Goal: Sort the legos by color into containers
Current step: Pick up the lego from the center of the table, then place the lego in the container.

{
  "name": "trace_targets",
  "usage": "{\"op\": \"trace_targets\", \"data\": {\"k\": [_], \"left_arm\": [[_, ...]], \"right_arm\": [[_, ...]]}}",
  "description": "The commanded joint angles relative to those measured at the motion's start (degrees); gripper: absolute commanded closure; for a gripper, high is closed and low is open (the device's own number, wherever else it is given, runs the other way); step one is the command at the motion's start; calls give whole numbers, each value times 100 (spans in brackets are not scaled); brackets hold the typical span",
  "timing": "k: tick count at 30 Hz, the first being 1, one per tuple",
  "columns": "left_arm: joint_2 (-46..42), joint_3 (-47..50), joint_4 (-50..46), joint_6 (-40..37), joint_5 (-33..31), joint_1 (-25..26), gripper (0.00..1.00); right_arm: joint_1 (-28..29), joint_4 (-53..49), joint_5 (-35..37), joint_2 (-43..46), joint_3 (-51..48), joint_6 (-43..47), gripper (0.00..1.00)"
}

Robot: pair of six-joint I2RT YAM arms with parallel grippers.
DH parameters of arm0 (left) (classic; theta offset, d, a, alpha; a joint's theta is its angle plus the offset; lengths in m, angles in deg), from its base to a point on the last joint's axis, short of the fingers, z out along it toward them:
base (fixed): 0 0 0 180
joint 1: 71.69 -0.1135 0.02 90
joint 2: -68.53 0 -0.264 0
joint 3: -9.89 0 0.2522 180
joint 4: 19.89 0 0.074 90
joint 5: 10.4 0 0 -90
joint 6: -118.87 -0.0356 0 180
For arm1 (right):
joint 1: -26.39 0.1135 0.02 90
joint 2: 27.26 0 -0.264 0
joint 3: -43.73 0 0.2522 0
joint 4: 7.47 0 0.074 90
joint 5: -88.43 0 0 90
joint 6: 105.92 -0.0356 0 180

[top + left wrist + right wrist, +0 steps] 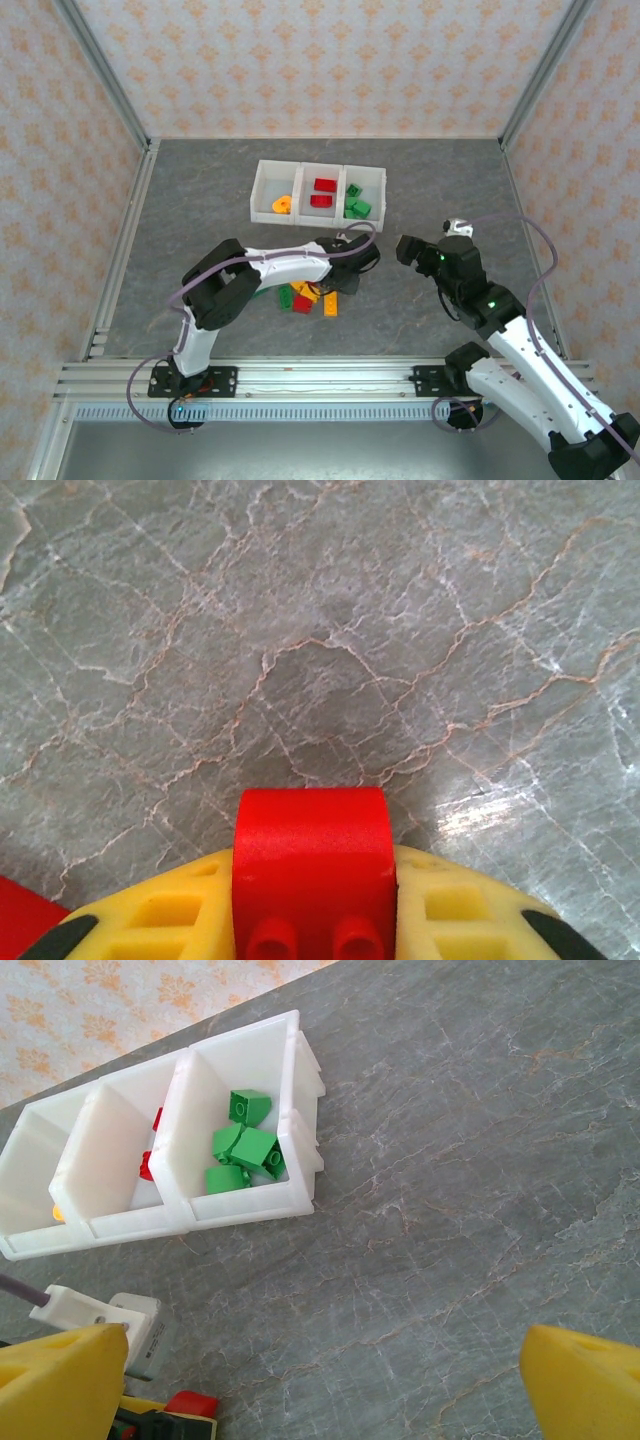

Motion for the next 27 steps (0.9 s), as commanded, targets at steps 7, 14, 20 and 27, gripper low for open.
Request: {"op": "trace_targets", "data": {"k": [7, 14, 20, 27], "left_arm": [[-557, -186, -150, -4, -1061, -220, 75], [-874, -864, 1, -548, -1209, -1046, 76], [-252, -1901, 216, -902, -1302, -1782, 77], [850, -3088, 217, -975, -820, -2331, 77]], "right_arm": [[5, 93, 220, 40, -27, -39, 0], [5, 91, 224, 68, -36, -44, 0], [5, 93, 224, 49, -25, -36, 0], [5, 84, 242, 49, -30, -44, 0]]}}
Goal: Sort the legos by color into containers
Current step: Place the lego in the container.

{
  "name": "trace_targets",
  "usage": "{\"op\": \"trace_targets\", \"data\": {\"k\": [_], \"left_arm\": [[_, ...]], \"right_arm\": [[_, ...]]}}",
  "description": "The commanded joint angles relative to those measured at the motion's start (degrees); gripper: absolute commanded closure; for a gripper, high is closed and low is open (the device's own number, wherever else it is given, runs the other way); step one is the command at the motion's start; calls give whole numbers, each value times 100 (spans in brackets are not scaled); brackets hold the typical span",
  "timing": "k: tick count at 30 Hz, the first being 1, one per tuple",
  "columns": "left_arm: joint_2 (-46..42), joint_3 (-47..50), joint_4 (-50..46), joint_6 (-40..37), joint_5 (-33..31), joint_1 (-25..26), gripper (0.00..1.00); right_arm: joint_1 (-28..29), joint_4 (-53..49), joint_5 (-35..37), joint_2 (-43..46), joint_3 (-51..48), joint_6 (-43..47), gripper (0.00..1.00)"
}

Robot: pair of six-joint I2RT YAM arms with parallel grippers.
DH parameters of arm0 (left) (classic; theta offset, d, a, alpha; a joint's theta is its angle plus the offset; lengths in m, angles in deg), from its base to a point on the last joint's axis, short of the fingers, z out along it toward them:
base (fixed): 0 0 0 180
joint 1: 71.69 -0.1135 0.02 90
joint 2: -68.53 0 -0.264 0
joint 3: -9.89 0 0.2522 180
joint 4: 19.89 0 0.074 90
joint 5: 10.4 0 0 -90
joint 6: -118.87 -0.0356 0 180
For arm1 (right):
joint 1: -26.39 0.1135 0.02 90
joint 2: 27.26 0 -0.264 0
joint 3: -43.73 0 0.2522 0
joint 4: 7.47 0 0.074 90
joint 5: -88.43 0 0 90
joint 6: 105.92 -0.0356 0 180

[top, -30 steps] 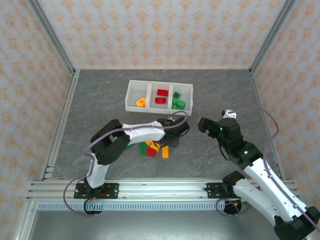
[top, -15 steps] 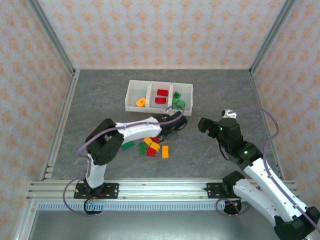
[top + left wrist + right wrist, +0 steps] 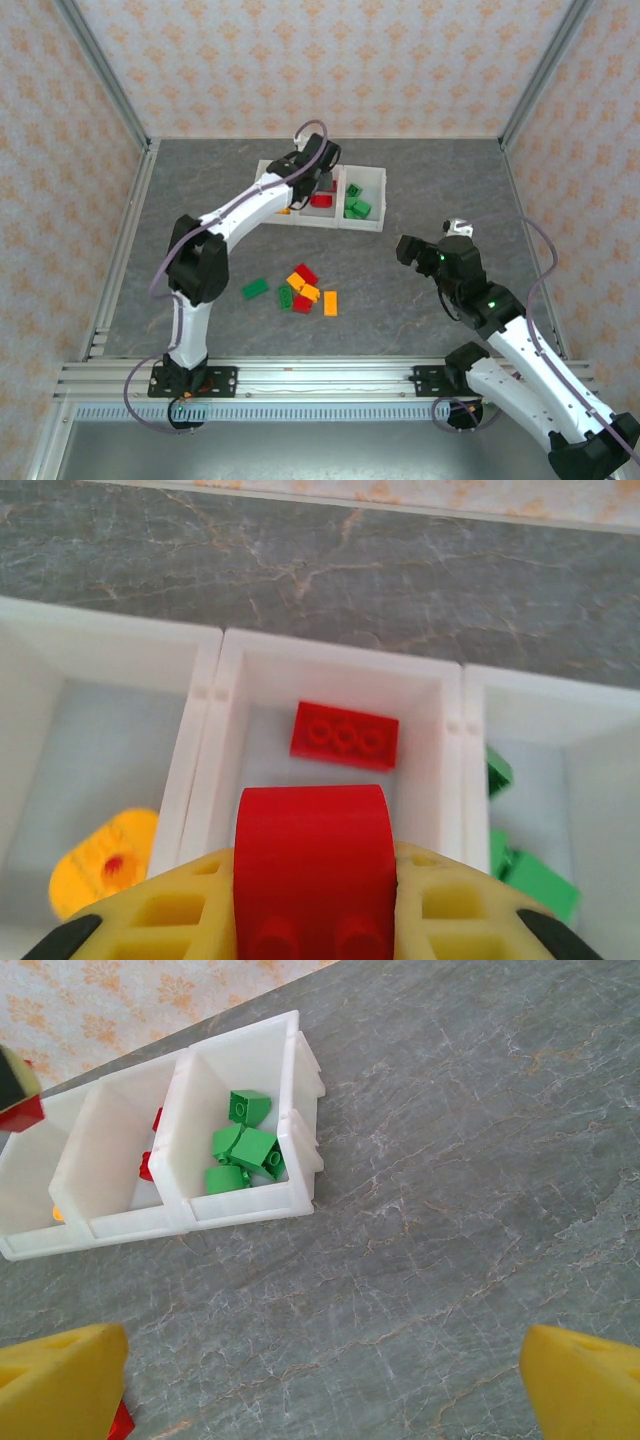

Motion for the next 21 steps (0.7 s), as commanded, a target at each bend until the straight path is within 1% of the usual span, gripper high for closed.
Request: {"op": "trace_targets", "data": {"k": [1, 5, 10, 14, 18, 20, 21], "left_arm": [[541, -437, -100, -175, 222, -94, 77], [845, -623, -124, -177, 358, -132, 76], [771, -274, 79, -194, 535, -130, 74], [501, 198, 370, -215, 570, -138, 67], [220, 541, 606, -204, 724, -130, 56], [54, 726, 734, -185, 771, -133, 55], [-38, 846, 804, -180, 791, -134, 52]], "right_arm": [[5, 84, 237, 49, -28, -44, 0], [5, 92, 245, 38, -30, -36, 0], [0, 110, 229, -4, -36, -32, 0], [5, 118, 216, -30, -36, -17, 0], [5, 119, 218, -39, -36, -17, 0], [5, 119, 214, -39, -33, -17, 0], [5, 118, 218, -39, -35, -20, 0]]}}
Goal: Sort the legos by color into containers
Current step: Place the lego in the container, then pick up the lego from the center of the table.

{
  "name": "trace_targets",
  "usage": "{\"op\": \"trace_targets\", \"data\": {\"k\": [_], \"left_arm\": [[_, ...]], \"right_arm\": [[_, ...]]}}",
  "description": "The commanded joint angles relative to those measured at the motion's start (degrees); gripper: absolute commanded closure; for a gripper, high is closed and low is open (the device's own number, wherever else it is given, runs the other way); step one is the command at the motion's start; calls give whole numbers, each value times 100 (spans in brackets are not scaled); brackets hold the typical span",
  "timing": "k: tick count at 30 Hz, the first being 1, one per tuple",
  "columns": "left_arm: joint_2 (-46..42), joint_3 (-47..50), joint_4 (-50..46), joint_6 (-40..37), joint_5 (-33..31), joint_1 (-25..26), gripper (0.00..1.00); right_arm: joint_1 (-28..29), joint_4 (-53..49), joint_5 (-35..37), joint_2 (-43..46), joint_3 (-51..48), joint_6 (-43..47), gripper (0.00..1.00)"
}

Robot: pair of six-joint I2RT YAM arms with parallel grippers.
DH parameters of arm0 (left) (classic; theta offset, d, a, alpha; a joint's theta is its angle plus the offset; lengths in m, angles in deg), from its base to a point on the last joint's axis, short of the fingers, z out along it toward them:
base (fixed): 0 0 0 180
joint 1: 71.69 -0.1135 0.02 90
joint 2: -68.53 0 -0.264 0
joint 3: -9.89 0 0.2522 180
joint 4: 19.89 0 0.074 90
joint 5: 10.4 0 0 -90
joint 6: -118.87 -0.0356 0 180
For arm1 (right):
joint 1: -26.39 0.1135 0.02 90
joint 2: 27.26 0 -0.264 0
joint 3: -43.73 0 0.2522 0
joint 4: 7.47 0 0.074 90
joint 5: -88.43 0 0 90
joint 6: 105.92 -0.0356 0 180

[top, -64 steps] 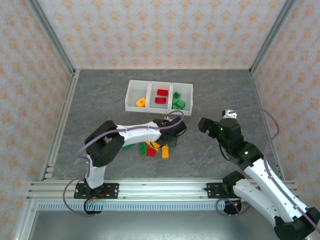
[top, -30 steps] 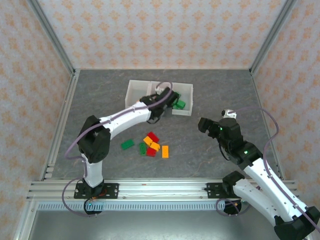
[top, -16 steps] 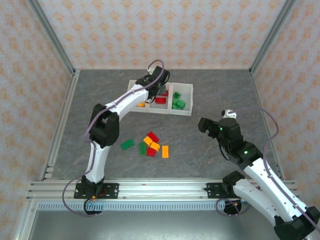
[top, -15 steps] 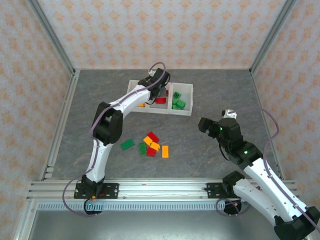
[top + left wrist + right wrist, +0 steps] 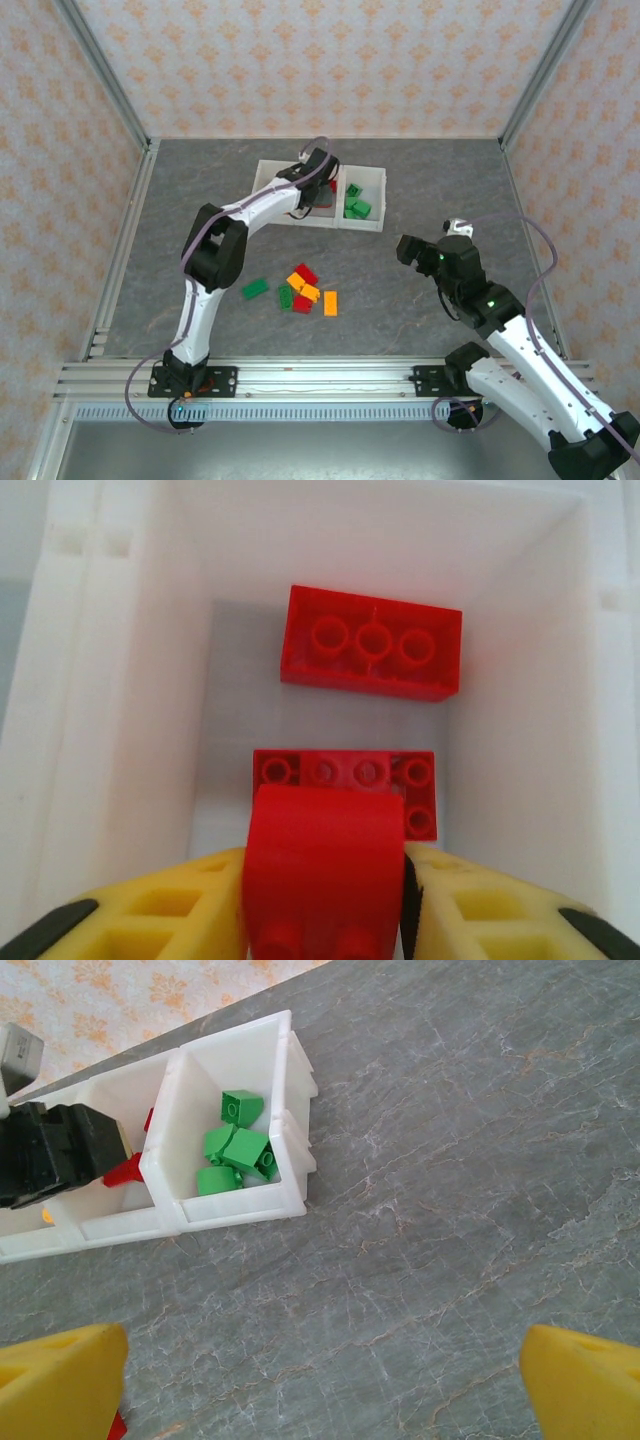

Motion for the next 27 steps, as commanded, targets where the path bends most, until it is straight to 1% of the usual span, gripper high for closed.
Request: {"op": "trace_targets", "data": {"k": [1, 6, 8, 13, 18, 22, 27], "left_arm": [[-567, 269, 387, -29, 97, 2, 49], [-985, 630, 632, -46, 123, 23, 27], [-1158, 757, 702, -55, 121, 45, 23], [-1673, 999, 668, -151, 17, 251, 18], [-1964, 1321, 316, -158, -504, 745, 14], [-2174, 1797, 66, 232, -808, 1017, 11], [-2452, 2491, -165, 838, -888, 1100, 11]], "right_arm": [[5, 117, 157, 5, -41, -17, 0], [5, 117, 140, -10, -36, -12, 0], [5, 117, 139, -13, -41, -9, 0], [5, 126, 141, -31, -35, -9, 0], [5, 134, 123, -39, -45, 0, 0], [5, 143, 104, -57, -46, 2, 0], [5, 151, 78, -92, -46, 18, 0]]}}
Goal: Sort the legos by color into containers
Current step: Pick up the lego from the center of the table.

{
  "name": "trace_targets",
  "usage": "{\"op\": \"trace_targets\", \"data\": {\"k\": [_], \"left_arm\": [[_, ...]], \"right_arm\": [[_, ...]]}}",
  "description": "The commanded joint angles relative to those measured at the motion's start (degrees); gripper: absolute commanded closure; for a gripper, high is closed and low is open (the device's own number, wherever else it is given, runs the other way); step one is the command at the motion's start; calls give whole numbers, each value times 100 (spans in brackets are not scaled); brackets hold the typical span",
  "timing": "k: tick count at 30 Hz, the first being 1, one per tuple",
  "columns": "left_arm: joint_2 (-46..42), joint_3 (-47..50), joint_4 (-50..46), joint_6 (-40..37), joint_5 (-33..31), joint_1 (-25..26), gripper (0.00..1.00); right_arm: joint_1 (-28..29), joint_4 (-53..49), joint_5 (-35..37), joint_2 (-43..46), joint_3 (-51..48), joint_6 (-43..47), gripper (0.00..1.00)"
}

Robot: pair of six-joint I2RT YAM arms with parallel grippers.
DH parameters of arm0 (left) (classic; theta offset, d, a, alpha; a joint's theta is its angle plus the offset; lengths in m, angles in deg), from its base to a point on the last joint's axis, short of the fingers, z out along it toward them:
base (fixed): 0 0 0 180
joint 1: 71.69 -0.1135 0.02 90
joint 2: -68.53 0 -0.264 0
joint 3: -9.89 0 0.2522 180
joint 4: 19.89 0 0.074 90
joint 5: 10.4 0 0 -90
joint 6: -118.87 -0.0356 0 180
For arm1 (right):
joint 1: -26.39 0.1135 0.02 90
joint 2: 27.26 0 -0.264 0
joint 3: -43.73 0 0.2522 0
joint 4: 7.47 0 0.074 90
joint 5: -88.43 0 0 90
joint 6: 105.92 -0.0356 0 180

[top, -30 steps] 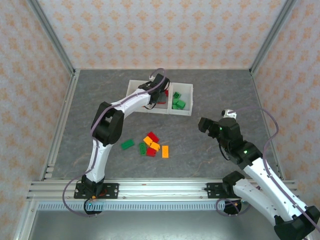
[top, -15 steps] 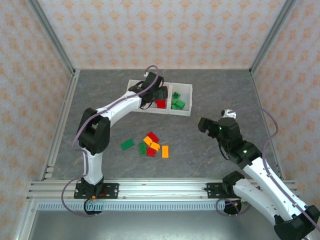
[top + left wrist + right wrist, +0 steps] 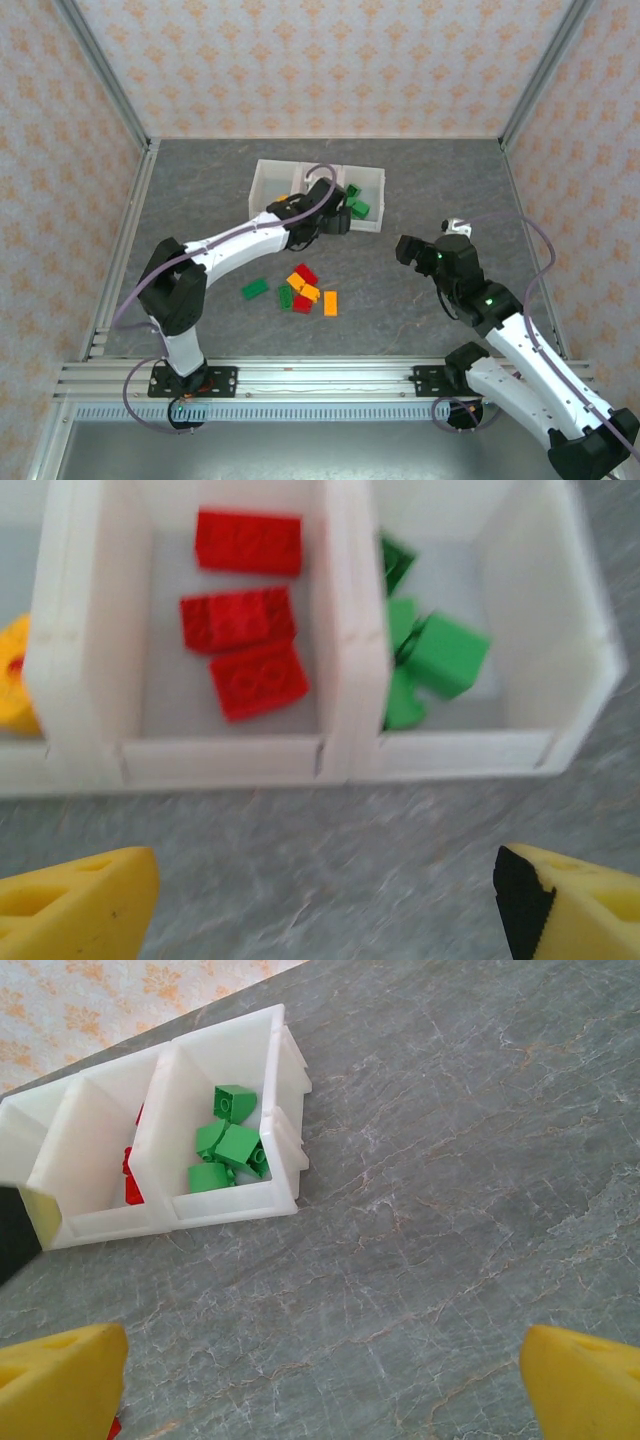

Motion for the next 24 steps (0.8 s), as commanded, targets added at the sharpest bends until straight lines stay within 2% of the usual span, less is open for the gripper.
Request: {"op": "trace_targets", "data": {"k": [1, 9, 15, 24], "left_arm": [[-247, 418, -458, 566, -296, -50, 11], [-268, 1145, -408, 1046, 36, 95, 18], [-170, 1275, -443, 1210, 164, 108, 23], [177, 1285, -240, 1243, 548, 161, 36]], "right_arm": [[5, 147, 73, -3, -48, 16, 0], [5, 150, 82, 6, -56, 2, 0], [5, 150, 91, 6, -54, 6, 0], [5, 143, 109, 15, -58, -2, 0]]}}
